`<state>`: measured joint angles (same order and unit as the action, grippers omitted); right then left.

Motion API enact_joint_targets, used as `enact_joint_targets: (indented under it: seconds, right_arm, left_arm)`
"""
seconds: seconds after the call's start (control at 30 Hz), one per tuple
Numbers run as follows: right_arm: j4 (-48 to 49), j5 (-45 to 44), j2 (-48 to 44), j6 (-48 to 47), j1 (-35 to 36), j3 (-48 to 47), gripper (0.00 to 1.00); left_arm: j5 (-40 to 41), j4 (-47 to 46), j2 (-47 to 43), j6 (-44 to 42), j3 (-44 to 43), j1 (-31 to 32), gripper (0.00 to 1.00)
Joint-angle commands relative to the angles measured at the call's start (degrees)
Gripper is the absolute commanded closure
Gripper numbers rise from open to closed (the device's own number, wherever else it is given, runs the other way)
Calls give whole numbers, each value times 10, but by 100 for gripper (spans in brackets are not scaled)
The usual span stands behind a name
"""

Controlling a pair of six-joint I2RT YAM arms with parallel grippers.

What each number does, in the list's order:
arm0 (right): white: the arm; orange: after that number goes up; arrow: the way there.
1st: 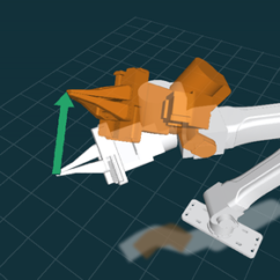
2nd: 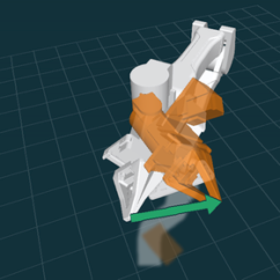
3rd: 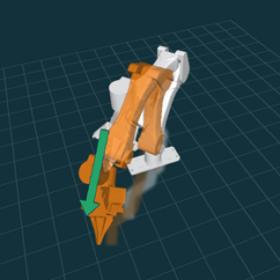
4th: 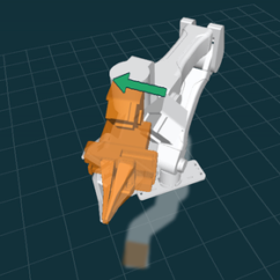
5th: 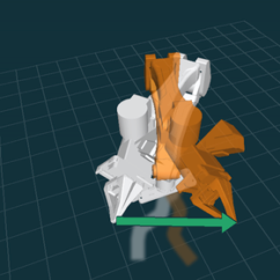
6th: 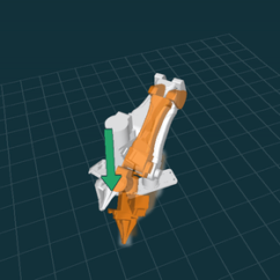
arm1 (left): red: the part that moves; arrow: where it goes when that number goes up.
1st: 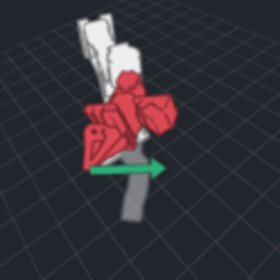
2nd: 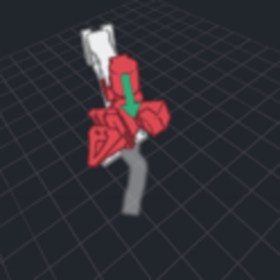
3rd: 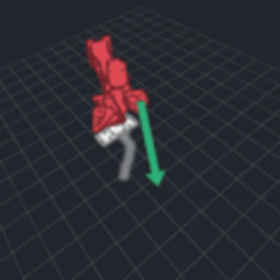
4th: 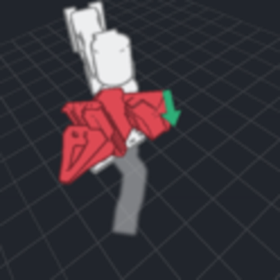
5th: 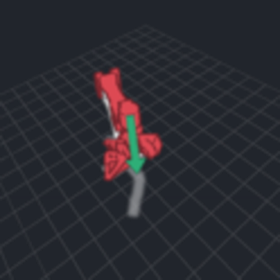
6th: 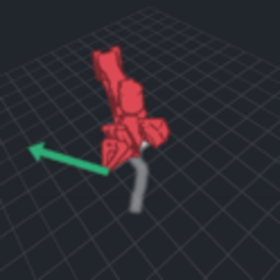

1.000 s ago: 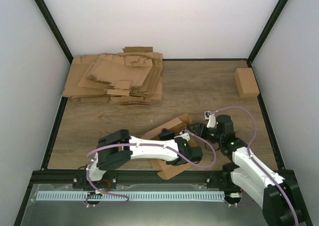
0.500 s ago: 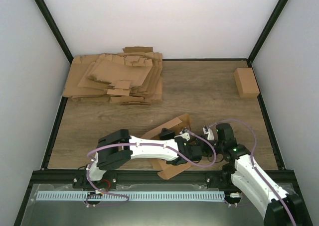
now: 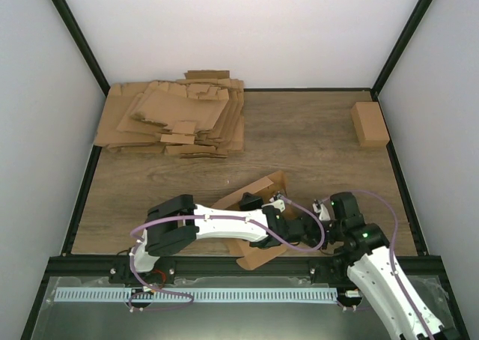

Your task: Fold the paper box

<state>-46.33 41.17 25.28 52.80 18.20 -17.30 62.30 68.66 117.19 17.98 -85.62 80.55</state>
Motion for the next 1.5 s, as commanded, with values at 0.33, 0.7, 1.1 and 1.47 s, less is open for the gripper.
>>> enact_joint_targets:
  seconds: [0.33, 0.7, 1.1, 1.47]
  right_arm:
    - [-68, -17, 2, 2, 6, 34, 44]
    - [52, -29, 39, 56, 24, 90, 44]
    - [331, -36, 244, 110, 60, 89, 48]
    - [520, -40, 455, 64, 60, 30, 50]
  left_arm:
    - [17, 0, -6, -6, -19, -2, 96]
    - [20, 0, -1, -13, -30, -3, 96]
    - [23, -69, -23, -69, 15, -41, 96]
    - [23, -170, -54, -160, 44, -95, 96]
